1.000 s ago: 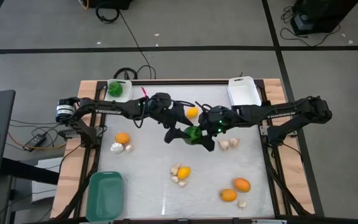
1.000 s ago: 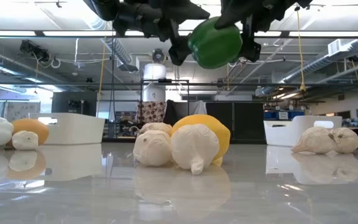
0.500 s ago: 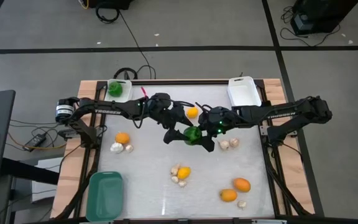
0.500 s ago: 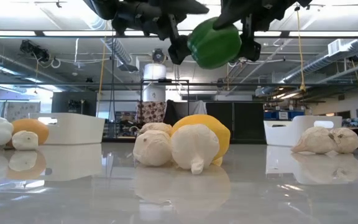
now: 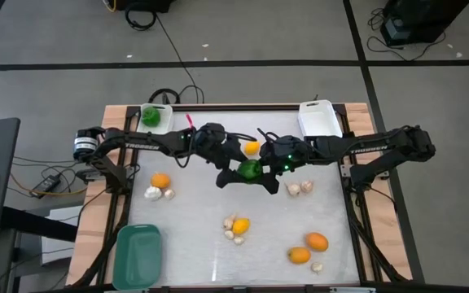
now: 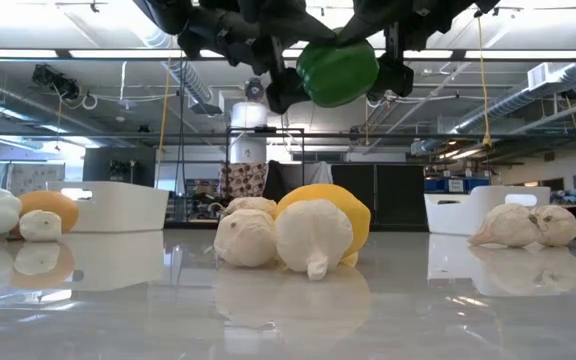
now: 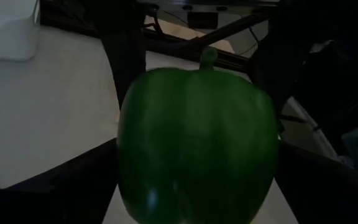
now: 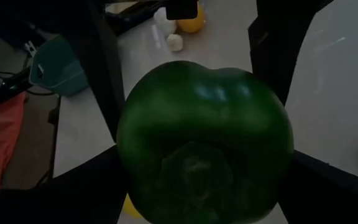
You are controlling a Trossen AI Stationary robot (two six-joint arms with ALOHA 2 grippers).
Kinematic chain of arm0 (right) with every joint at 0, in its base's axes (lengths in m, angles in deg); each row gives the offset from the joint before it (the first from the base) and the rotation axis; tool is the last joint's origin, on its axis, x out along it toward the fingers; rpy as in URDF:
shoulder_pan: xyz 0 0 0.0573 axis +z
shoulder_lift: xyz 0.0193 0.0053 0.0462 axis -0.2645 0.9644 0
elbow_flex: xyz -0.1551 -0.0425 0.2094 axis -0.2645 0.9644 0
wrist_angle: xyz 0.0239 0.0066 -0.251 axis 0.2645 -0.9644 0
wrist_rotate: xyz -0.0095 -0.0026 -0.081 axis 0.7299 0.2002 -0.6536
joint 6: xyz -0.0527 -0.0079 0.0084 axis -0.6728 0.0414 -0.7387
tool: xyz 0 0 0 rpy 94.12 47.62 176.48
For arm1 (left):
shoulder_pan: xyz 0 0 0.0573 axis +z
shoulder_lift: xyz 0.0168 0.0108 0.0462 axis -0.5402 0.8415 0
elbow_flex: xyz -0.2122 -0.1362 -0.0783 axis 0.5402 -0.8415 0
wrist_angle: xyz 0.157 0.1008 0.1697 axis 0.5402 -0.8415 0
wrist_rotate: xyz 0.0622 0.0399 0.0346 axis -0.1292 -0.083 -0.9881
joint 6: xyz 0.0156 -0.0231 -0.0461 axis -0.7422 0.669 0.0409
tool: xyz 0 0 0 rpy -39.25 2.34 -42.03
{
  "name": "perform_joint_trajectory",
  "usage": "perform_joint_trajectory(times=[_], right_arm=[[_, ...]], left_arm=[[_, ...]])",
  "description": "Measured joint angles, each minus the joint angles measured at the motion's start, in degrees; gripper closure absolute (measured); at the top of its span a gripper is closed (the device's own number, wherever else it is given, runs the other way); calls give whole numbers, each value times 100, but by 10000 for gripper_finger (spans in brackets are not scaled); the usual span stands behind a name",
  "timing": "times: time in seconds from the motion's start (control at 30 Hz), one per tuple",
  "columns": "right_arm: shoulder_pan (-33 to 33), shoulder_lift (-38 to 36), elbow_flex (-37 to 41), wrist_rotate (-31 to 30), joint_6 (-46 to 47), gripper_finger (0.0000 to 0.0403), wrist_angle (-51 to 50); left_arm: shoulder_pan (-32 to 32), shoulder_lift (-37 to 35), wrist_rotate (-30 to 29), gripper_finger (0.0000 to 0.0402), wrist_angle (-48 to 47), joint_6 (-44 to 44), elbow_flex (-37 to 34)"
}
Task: Sort produce into baskets
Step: Put the green bell pepper into the left white bin
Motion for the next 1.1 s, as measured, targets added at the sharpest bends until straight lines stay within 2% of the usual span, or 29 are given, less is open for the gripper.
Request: perform_joint_trajectory(times=[0.1, 0.3, 0.43, 0.5, 0.63, 0.77, 0.97, 1.1], right_arm=[[-35, -4, 0, 59, 4, 55, 16], [-39, -4, 0, 96, 0, 54, 15], [-46, -4, -1, 328, 148, 32, -16], [-48, -9, -2, 355, 284, 14, -355], [-15, -39, 0, 307, 594, 13, -1272], [-8, -39, 9, -30, 729, 24, -1792], [5, -20, 9, -137, 751, 25, -1796], [0, -11, 54, -184, 743, 25, -1677]], left_arm=[[17, 8, 142, 16, 92, -9, 0], [76, 8, 156, 66, 116, 3, 0], [263, -4, 241, 68, 75, 284, 0], [469, -113, 218, 64, -218, 486, 6], [1014, -452, -225, 65, -1182, 573, 13], [1570, -881, -679, 65, -2480, 569, 14], [2420, -1469, -2124, 57, -4609, 592, 15], [2828, -1765, -2982, 57, -5253, 595, 15]])
